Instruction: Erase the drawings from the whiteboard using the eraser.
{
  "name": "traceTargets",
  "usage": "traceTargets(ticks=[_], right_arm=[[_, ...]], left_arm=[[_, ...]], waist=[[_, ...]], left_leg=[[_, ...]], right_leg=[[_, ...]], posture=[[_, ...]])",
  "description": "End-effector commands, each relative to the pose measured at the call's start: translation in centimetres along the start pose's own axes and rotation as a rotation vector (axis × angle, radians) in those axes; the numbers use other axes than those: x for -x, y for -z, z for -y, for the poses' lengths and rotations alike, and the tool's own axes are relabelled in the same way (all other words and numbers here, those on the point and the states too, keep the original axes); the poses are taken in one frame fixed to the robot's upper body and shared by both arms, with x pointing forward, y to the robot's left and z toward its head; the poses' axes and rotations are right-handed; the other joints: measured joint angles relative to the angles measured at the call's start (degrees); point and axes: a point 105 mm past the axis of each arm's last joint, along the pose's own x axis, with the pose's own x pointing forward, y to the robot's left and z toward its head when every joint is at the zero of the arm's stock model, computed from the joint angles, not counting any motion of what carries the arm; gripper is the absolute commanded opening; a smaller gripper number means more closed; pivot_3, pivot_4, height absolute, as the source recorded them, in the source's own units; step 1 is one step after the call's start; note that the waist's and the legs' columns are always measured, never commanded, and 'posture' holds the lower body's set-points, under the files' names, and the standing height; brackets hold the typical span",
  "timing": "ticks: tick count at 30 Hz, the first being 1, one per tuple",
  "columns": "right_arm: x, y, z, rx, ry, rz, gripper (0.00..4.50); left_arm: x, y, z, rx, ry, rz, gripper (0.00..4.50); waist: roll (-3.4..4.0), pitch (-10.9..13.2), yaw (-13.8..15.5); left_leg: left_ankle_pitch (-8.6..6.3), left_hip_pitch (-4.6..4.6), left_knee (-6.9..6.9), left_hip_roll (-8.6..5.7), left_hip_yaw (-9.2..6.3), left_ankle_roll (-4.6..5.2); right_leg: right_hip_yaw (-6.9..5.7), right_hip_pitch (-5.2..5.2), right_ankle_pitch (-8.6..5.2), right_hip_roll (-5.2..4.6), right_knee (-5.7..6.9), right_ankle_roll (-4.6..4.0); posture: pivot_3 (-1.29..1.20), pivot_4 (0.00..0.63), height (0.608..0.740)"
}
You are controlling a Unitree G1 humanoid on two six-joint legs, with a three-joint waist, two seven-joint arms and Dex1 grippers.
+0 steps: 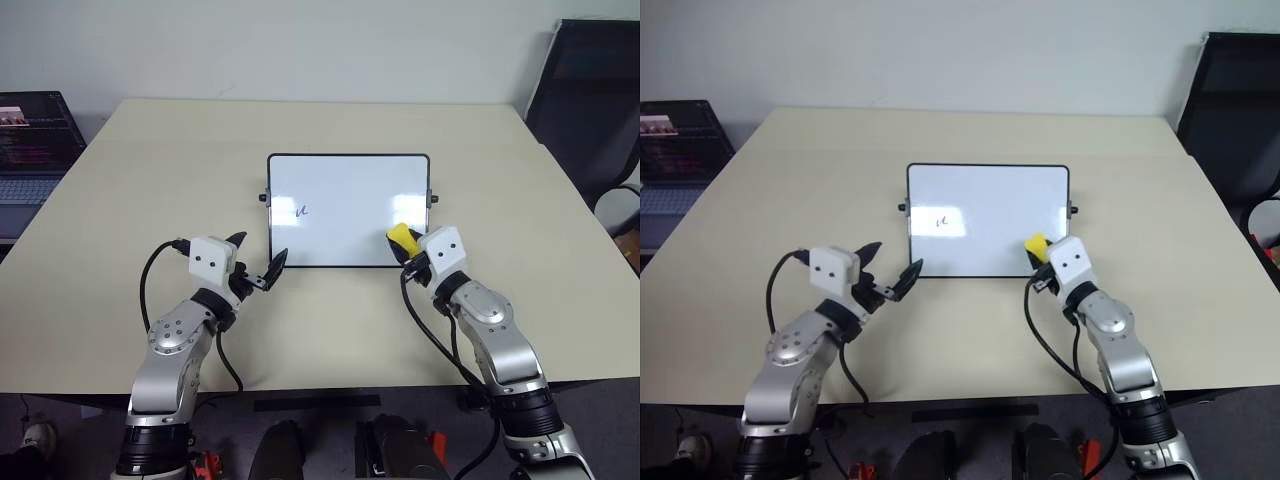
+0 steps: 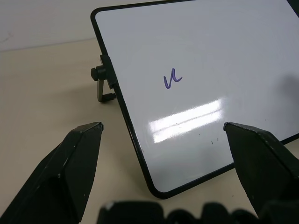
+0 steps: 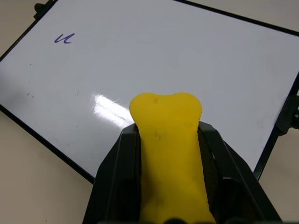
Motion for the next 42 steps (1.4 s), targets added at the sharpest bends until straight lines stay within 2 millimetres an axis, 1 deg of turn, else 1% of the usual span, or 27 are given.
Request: traceTargets(ticks=[1,7,14,17,25,29,31,36,42], right_arm=[[-0.2,-2.6,0.1,0.007,-0.012,0.118,1.2],[-0.4,-2.7,-0.4,0.041,-0.068,0.147,1.2],[-1.2,-3.2,0.8,0.084,-0.078,0.176,1.2],[-1.3,-3.3,1.0,0.087,-0.075,0.183,1.2],[-1.6,-3.3,0.8,0.083,-0.076,0.186,1.2],[-2.2,-3.6,0.5,0.087,-0.083,0.195,1.2],[-3.0,-3.8,0.0,0.104,-0.093,0.19,1.2],[-5.9,-4.4,-1.6,0.13,-0.119,0.177,1.2],[-9.7,-6.6,-3.8,0.169,-0.169,0.207,1.2]], left_arm=[[-0.1,-1.9,0.1,-0.026,0.01,0.068,4.5],[-0.2,-2.0,0.3,-0.03,0.025,0.072,4.5],[-0.4,-2.1,0.3,-0.032,0.031,0.074,4.5],[-0.4,-2.1,0.3,-0.033,0.033,0.075,4.5],[-0.5,-2.2,0.2,-0.041,0.034,0.075,4.5],[-0.7,-2.3,0.2,-0.043,0.037,0.077,4.5],[-0.8,-2.3,0.2,-0.044,0.041,0.079,4.5],[-1.3,-2.5,0.3,-0.046,0.05,0.083,4.5],[-1.6,-2.5,0.4,-0.048,0.058,0.086,4.5]], waist=[[0.0,0.0,0.01],[0.0,0.0,0.03],[0.0,0.0,0.02],[0.0,0.0,0.04],[0.0,0.0,0.06],[0.0,0.0,0.05],[0.0,0.0,0.03],[0.0,0.0,-0.25],[0.0,0.0,-0.28]], left_leg=[[0.0,0.0,0.0,0.0,0.0,0.0],[0.0,0.0,0.01,0.0,0.0,0.0],[0.0,0.05,0.02,-0.02,0.03,0.0],[0.0,0.05,0.02,-0.02,0.0,0.0],[0.0,0.06,0.03,-0.02,0.02,0.0],[0.01,0.08,0.05,-0.02,0.02,0.0],[0.01,0.1,0.07,-0.02,0.02,0.0],[0.01,0.21,0.09,-0.01,0.08,0.0],[0.01,0.19,0.1,-0.02,0.1,0.0]], right_leg=[[0.0,0.0,0.0,0.0,0.01,0.0],[0.0,0.01,0.0,0.01,0.01,0.0],[-0.01,0.04,0.0,0.04,0.05,0.01],[0.0,0.05,0.01,0.05,0.06,0.0],[0.01,0.05,0.01,0.05,0.09,0.01],[0.01,0.05,0.01,0.05,0.14,0.0],[0.01,0.06,0.01,0.05,0.18,0.0],[0.0,0.06,0.01,0.07,0.32,0.0],[-0.01,0.05,0.02,0.08,0.33,-0.01]], posture=[[0.0,0.15,0.74],[0.0,0.15,0.74],[0.0,0.15,0.74],[0.0,0.15,0.74],[0.0,0.15,0.74],[0.0,0.15,0.74],[0.0,0.15,0.74],[0.0,0.15,0.74],[0.0,0.15,0.74]])
